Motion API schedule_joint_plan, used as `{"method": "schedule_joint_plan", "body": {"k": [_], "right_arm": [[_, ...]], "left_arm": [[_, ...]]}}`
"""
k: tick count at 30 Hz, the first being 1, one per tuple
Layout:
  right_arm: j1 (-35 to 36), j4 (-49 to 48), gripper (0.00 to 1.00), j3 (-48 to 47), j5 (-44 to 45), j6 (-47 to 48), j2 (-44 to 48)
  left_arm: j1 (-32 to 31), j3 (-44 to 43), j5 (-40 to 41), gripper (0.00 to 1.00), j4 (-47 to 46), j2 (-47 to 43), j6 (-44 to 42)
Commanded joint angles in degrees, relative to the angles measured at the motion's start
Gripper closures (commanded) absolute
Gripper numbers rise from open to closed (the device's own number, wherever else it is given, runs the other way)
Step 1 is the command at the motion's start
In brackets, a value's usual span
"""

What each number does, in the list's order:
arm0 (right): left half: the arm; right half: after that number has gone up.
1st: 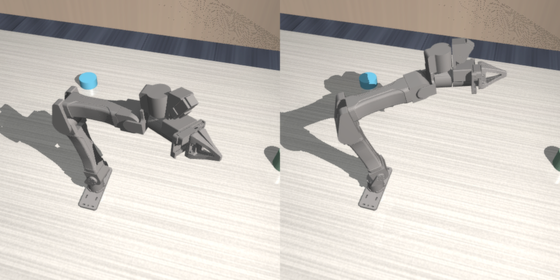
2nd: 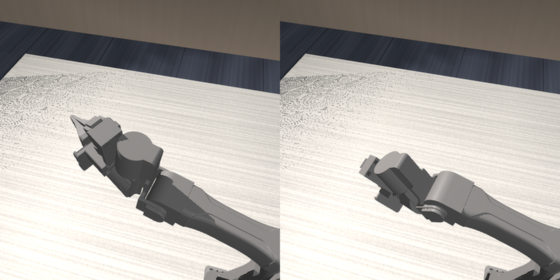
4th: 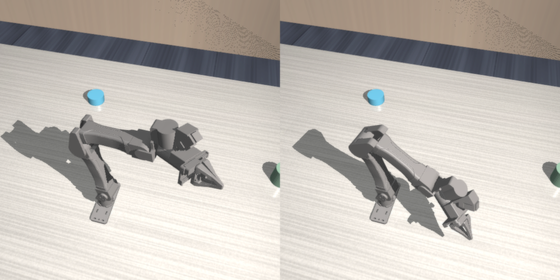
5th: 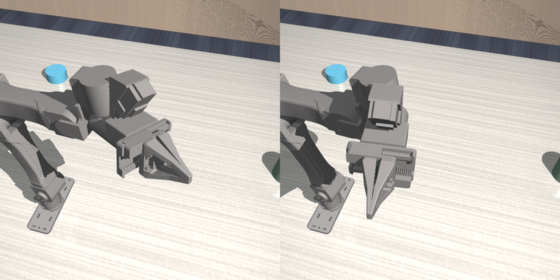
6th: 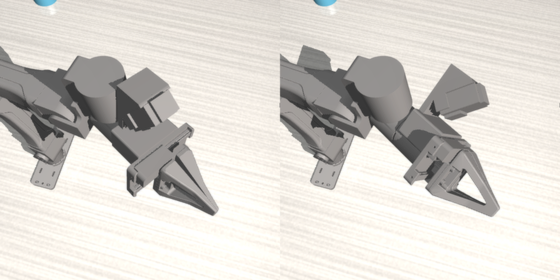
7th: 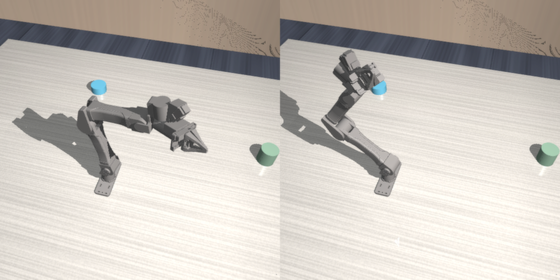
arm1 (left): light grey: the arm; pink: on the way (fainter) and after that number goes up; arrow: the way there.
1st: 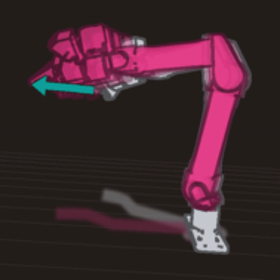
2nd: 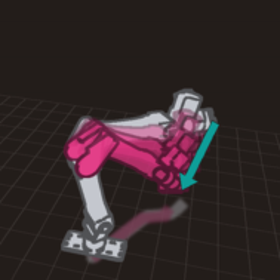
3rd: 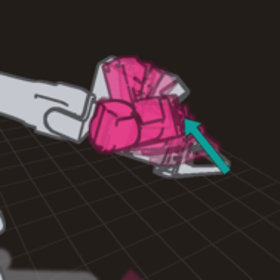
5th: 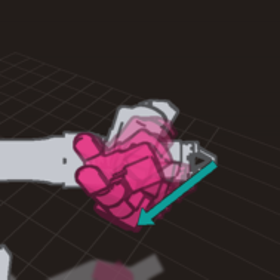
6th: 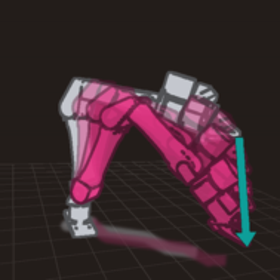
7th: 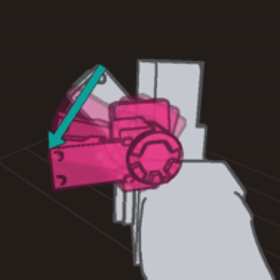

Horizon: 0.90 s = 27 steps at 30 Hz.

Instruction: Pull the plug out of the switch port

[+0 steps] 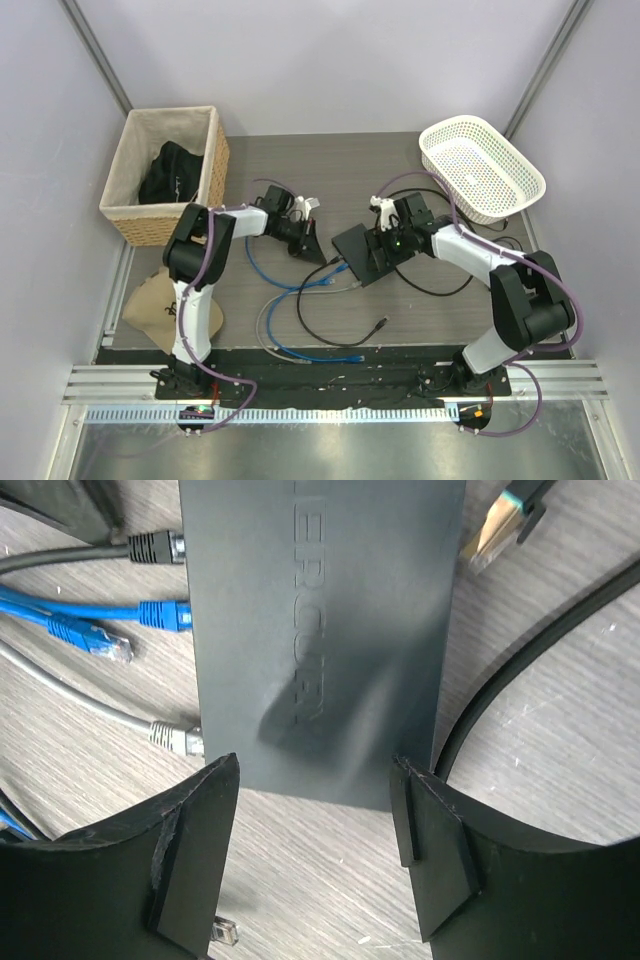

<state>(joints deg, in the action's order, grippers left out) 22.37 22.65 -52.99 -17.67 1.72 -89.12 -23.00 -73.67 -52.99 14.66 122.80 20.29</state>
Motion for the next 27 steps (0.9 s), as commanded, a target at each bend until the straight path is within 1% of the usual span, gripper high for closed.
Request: {"method": "schedule_joint_plan", "body": {"k": [1,2,5,9,10,14,16,17,18,20,21,24,27], "right_arm": [[-0.4,-3.2,0.31,1.4,-1.0,-1.6,3.3],[-0.4,-3.1,0.31,1.4,-1.0,-1.6,3.2],[-0.5,-2.6,0.31,1.0,-1.3,-1.6,2.1],[-0.5,-2.8,0.31,0.2,-2.3,-1.6,1.1],[-0.5,-2.8,0.31,0.0,-2.4,-2.8,0.9],[-0.6,-2.5,0.31,-1.8,-2.5,-2.9,-0.5],[-0.5,-2.4,0.31,-2.5,-2.6,-2.7,-1.6],[-0.5,-2.4,0.31,-3.3,-2.7,-2.6,-1.9],[-0.5,-2.3,0.31,-3.7,-2.7,-2.5,-2.3],[-0.5,-2.2,0.31,-4.7,-2.5,-2.5,-3.0],[-0.4,-2.3,0.31,-5.1,-2.5,-2.4,-3.2],[-0.5,-2.2,0.3,-6.0,-2.0,-2.6,-3.5],[-0.5,-0.4,0.3,-6.9,-2.5,-2.6,-4.6]], "left_arm": [[0.2,3.7,7.5,1.0,7.0,-2.0,-8.5],[0.2,4.1,8.7,1.0,7.7,-2.6,-10.3],[0.6,5.4,10.0,1.0,9.2,-3.5,-12.3],[3.2,6.8,10.2,1.0,9.5,-5.7,-13.0],[3.8,7.0,10.5,1.0,9.5,-6.2,-13.1],[7.5,7.1,9.8,1.0,12.0,-6.6,-13.7],[8.1,6.7,8.4,0.99,13.2,-6.4,-13.6],[8.2,6.6,8.3,0.94,13.0,-6.6,-13.5],[8.1,6.4,8.3,0.77,11.8,-6.8,-12.9],[7.9,5.8,7.4,0.64,10.1,-6.4,-10.0],[7.5,4.2,7.1,0.57,9.9,-5.9,-9.1],[6.0,1.6,3.9,0.51,9.4,-2.8,-7.3],[3.0,-0.9,4.1,0.51,10.4,-0.2,-7.4]]}}
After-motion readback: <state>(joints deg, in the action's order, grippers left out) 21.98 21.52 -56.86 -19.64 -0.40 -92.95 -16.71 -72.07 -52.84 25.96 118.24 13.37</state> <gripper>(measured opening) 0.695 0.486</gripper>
